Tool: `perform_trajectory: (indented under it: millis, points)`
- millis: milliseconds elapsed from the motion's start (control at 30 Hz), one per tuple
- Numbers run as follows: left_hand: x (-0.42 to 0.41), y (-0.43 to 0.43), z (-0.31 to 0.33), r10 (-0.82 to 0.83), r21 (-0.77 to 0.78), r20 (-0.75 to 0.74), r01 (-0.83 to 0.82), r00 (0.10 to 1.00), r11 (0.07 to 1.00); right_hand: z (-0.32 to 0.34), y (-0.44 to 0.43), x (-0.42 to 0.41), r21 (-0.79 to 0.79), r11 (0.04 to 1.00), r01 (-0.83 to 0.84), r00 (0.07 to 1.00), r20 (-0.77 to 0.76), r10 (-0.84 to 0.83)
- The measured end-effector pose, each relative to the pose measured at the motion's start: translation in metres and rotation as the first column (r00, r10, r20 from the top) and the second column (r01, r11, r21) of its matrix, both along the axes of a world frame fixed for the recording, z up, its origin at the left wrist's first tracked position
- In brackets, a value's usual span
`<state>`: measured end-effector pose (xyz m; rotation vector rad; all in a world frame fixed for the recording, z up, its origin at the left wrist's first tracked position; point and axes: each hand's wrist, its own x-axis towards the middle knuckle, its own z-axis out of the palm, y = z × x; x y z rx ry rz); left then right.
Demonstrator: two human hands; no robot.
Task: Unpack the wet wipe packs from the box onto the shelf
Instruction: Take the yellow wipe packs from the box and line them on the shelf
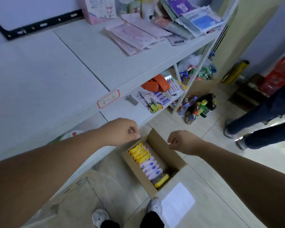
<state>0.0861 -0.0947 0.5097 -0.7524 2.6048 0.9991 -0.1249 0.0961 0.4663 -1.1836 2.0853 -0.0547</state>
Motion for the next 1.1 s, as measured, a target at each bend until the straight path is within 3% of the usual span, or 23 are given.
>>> perform_trajectory:
  millis: [300, 467, 767, 900, 1100]
  points:
    - [-0.026, 0.031, -0.146, 0.086, 0.074, 0.174, -0.100, 0.981, 0.992, -0.127, 0.038, -0.038, 0.048, 0.996, 0.078, 0.992, 0.098, -0.083]
    - [-0.039, 0.028, -0.247, 0.074, 0.130, 0.242, -0.108, 0.967, 0.986, -0.226, 0.040, -0.036, 0.119, 0.992, 0.029, 0.985, 0.168, -0.049]
    - [-0.063, 0.023, -0.464, 0.098, 0.205, 0.271, -0.157, 0.958, 0.966, -0.424, 0.076, -0.042, 0.314, 0.949, -0.005, 0.994, 0.107, -0.030]
    - [-0.077, 0.034, -0.550, 0.164, 0.234, 0.247, -0.223, 0.955, 0.946, -0.501, 0.091, -0.044, 0.331, 0.942, -0.062, 0.996, 0.086, 0.036]
    - [-0.093, 0.038, -0.639, 0.209, 0.155, 0.260, -0.254, 0.943, 0.955, -0.580, 0.086, -0.044, 0.333, 0.917, -0.218, 0.976, 0.067, 0.208]
